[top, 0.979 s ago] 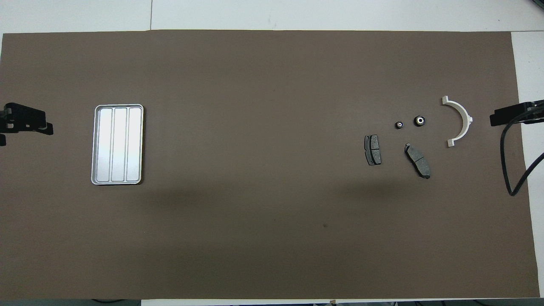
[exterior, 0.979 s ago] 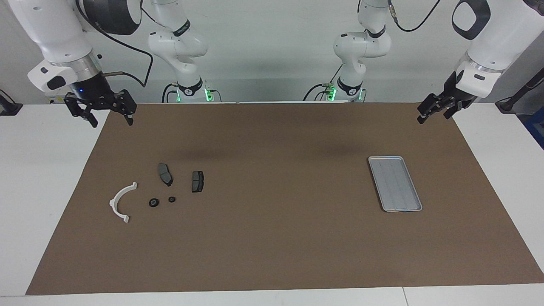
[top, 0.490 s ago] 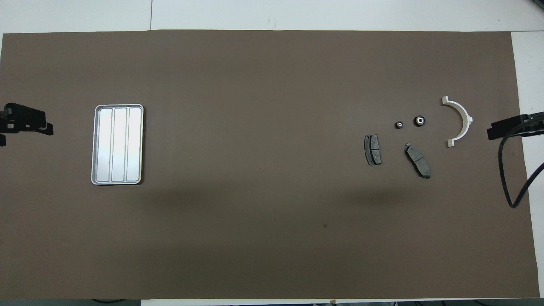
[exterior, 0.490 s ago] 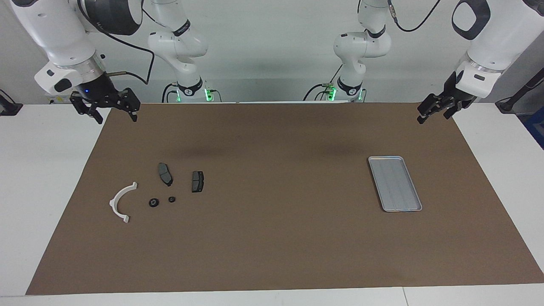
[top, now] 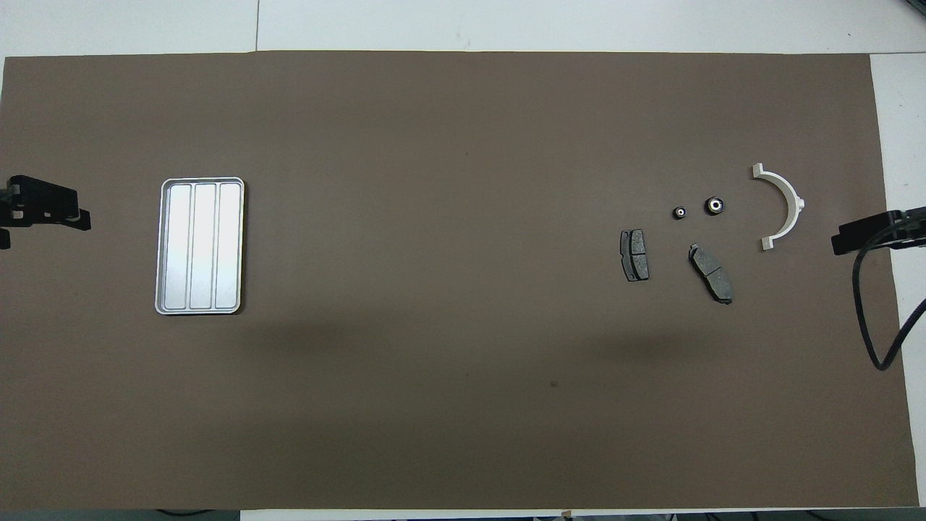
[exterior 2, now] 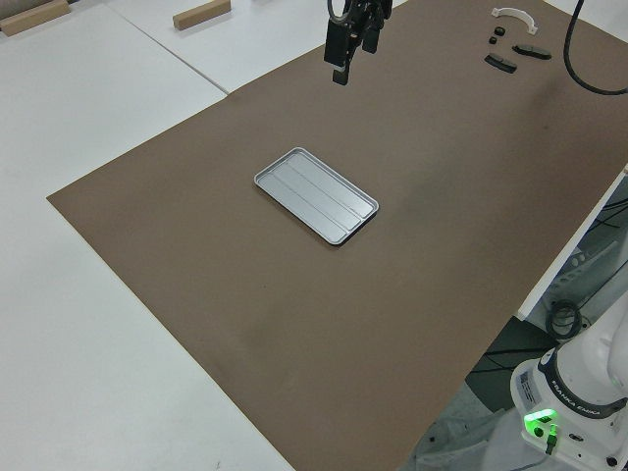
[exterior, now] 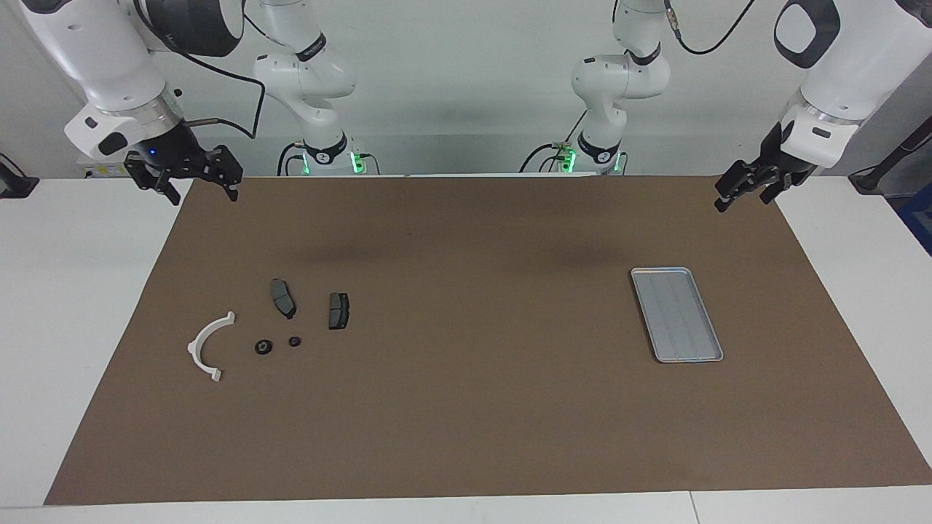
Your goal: Place bearing gear from tray to pile
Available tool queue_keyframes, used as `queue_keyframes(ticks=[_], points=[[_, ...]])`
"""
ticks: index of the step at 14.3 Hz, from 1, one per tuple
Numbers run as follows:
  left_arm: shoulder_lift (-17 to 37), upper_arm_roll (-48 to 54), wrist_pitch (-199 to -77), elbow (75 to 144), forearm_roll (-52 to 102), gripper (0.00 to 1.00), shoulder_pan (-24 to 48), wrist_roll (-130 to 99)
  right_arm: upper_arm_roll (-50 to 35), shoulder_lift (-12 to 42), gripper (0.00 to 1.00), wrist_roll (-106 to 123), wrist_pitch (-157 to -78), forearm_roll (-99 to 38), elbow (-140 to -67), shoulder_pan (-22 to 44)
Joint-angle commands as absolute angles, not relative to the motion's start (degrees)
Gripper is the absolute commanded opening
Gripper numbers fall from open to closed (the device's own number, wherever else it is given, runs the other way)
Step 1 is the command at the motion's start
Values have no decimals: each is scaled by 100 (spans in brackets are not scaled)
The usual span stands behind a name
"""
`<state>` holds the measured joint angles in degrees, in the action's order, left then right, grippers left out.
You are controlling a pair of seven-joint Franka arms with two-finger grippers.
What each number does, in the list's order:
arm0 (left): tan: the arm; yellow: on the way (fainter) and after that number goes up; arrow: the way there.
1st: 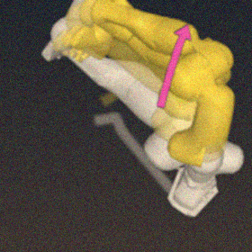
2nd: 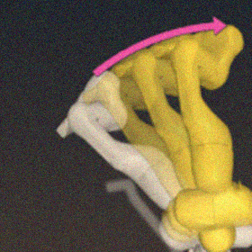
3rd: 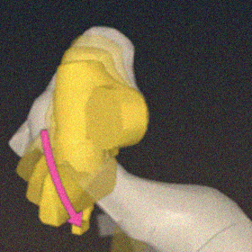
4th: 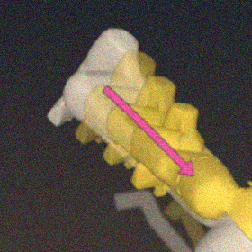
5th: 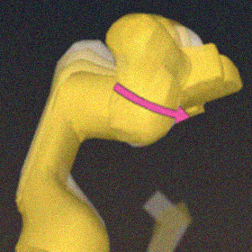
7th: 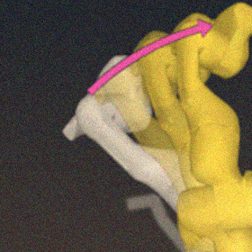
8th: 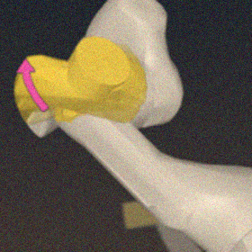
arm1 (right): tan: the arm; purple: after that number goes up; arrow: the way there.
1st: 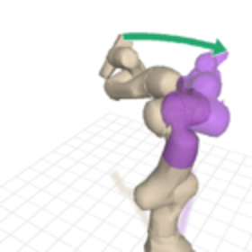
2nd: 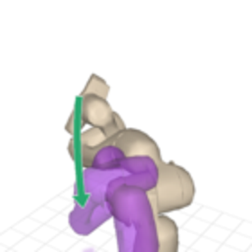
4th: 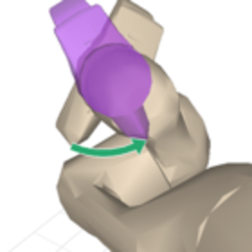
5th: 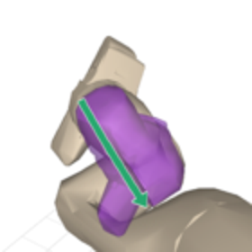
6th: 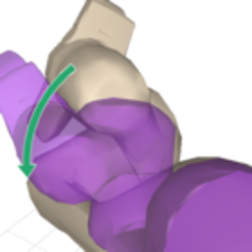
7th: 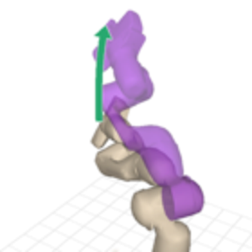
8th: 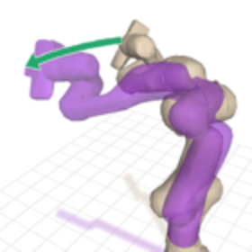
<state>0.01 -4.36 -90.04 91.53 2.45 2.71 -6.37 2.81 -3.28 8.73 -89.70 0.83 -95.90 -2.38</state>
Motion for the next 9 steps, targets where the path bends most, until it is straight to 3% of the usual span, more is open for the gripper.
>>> queue_keyframes(ticks=[1,9], points=[[-202,-448,-9070,9387,132,100,325,-624,202,-466,100,932,-8895,105,-9747,-343],[-202,-448,-9070,9387,132,100,325,-624,176,-466,100,932,-8833,105,-9738,-352]])
